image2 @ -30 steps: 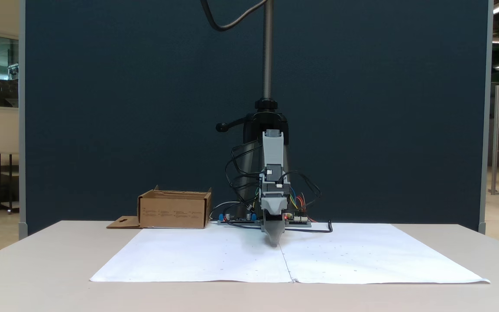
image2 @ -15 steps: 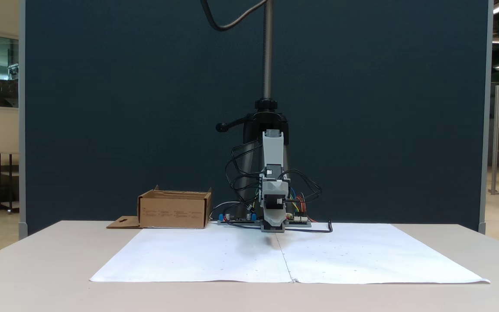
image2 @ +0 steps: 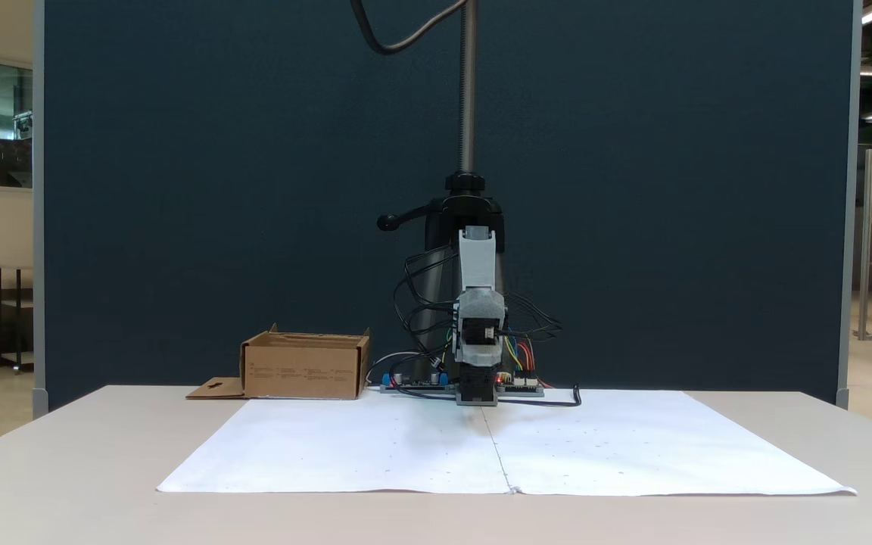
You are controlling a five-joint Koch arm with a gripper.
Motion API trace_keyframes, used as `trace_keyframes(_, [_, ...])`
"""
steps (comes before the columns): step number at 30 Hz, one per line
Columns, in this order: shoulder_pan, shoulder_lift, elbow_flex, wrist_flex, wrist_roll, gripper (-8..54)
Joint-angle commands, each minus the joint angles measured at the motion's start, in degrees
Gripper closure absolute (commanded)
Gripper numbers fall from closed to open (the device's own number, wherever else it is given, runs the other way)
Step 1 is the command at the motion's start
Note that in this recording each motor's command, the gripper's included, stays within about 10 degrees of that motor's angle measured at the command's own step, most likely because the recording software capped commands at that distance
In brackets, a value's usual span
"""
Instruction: Grasp a green dice and put it in the bin.
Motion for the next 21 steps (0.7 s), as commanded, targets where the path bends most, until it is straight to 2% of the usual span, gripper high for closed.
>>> trace_keyframes(1, [-0.1, 6.5, 4.2, -9.1, -3.6, 1.1])
trace_keyframes(21, [-0.4, 6.4, 4.2, -23.1, -3.6, 1.0])
